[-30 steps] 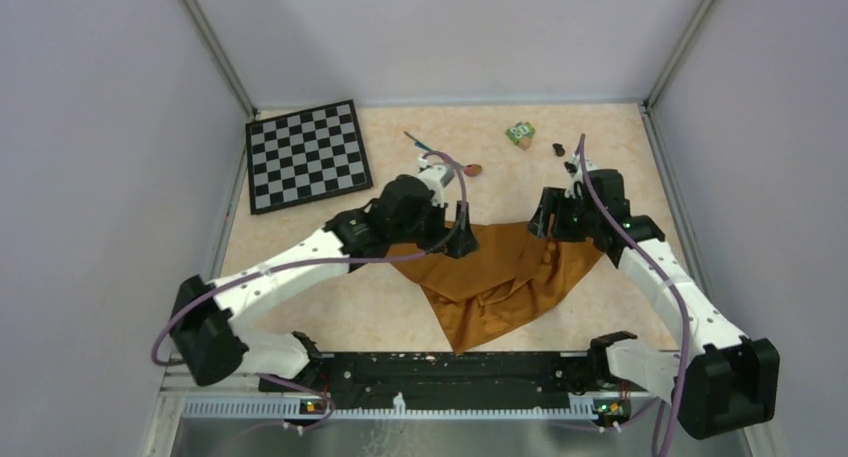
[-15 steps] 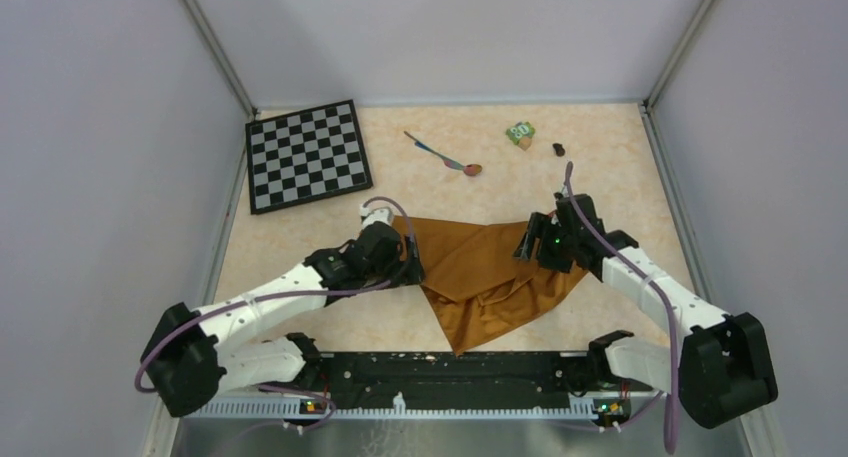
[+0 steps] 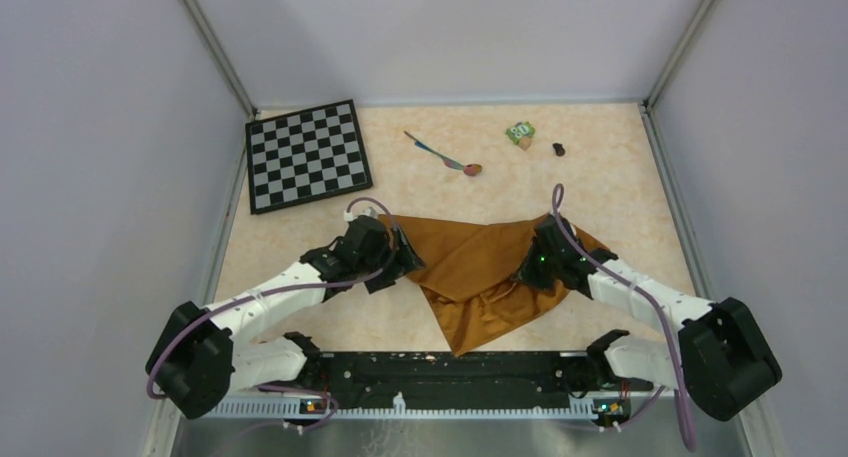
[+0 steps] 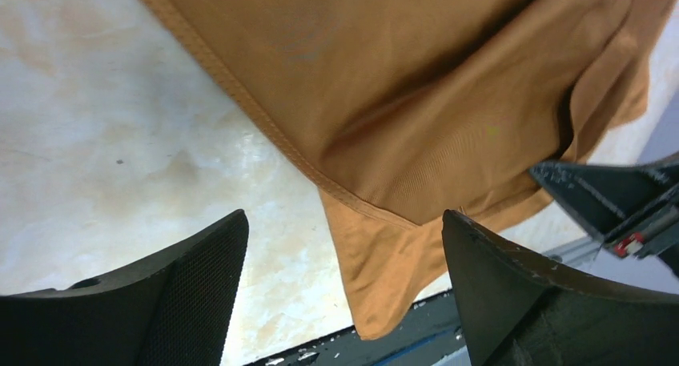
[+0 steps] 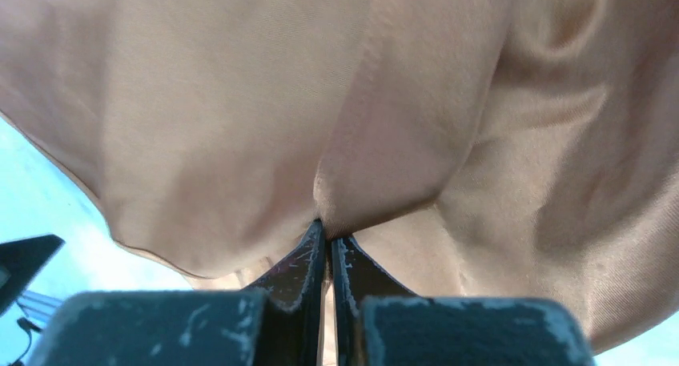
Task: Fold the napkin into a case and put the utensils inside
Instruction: Pick up the crumpled napkin from the center of the board, then flatten out the crumpled napkin at the center of the board.
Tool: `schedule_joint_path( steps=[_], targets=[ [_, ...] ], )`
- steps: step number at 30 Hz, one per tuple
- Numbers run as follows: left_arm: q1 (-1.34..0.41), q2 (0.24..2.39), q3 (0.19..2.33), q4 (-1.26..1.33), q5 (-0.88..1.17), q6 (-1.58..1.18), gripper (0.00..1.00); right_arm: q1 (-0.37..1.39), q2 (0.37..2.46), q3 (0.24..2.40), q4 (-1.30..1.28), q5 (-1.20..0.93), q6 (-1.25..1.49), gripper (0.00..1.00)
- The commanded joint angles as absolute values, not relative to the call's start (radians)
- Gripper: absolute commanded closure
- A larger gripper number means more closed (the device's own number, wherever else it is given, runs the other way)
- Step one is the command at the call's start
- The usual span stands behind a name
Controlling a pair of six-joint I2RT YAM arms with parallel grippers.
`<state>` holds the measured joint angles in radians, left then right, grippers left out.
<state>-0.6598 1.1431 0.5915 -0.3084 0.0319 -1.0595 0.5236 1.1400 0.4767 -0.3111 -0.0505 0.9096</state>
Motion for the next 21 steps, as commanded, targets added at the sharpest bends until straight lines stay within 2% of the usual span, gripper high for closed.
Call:
schedule_joint_path(
  steps=[1,5,9,12,16,21],
  targets=[
    [-0.657,1.13,0.601,-0.196,0.143,-0.974,0.06,0.522,1.074,0.629,-0.361,0.085,0.902,1.0],
    [-0.658,1.06,0.58,-0.12,0.183,-0.885,0.02,0.385,0.992,0.683,-0.401,0.042,0.974,1.0],
    [-0.658,1.005,0.555,-0.029,0.226,-0.852,0.02,0.258,0.963,0.687,-0.324,0.004,1.141,1.0],
    [-0.658,1.025,0.61,-0.053,0.226,-0.825,0.02,0.208,0.984,0.702,-0.247,0.025,1.254,1.0],
    [-0.658,1.085,0.727,-0.139,0.206,-0.764,0.02,0.175,1.101,0.787,-0.172,0.136,1.288,1.0],
    [-0.657,1.162,0.832,-0.201,0.196,-0.713,0.02,0.109,1.33,0.915,-0.082,0.115,1.25,1.0]
  ],
)
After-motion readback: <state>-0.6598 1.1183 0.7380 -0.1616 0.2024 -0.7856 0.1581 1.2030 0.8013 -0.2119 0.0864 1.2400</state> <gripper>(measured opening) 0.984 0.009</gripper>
